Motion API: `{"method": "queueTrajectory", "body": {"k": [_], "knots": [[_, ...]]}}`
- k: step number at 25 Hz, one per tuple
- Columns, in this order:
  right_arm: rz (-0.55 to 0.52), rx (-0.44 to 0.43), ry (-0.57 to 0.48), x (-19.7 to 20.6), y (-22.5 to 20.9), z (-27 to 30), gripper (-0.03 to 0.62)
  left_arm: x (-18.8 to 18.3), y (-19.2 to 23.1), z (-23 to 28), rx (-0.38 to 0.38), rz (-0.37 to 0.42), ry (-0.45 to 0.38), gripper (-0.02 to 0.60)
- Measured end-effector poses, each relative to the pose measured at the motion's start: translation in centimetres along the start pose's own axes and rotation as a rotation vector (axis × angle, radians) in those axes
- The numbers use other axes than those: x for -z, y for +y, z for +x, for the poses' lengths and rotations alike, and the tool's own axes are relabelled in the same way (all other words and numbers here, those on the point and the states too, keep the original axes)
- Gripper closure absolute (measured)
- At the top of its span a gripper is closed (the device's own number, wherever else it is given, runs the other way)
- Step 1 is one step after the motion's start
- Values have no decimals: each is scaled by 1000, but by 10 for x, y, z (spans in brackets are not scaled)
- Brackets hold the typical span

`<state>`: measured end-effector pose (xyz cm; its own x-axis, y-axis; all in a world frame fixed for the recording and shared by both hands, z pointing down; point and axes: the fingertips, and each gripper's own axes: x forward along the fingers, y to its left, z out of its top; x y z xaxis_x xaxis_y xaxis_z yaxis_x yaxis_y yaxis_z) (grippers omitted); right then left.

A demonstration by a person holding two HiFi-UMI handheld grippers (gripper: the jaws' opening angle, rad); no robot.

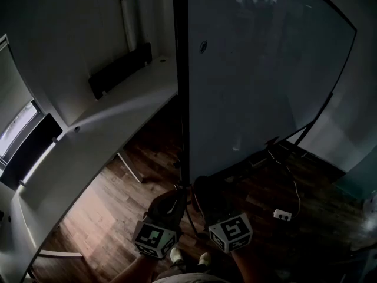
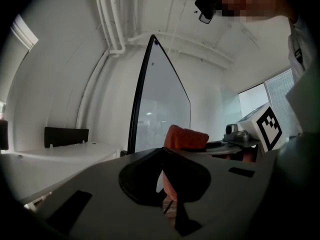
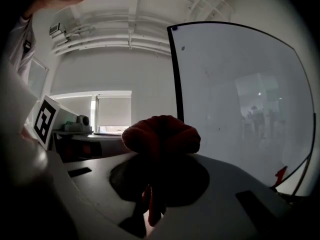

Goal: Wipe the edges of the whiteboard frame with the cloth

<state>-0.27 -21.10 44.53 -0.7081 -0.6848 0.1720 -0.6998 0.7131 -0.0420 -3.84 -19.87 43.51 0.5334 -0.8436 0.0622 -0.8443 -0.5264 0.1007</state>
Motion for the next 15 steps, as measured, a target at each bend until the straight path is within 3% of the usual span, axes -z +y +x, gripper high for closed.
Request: {"method": "queueTrajectory", "body": {"k": [15], "knots": [[18, -23, -24, -34, -3, -25, 546, -33, -21, 1, -22, 27, -29, 574]]}}
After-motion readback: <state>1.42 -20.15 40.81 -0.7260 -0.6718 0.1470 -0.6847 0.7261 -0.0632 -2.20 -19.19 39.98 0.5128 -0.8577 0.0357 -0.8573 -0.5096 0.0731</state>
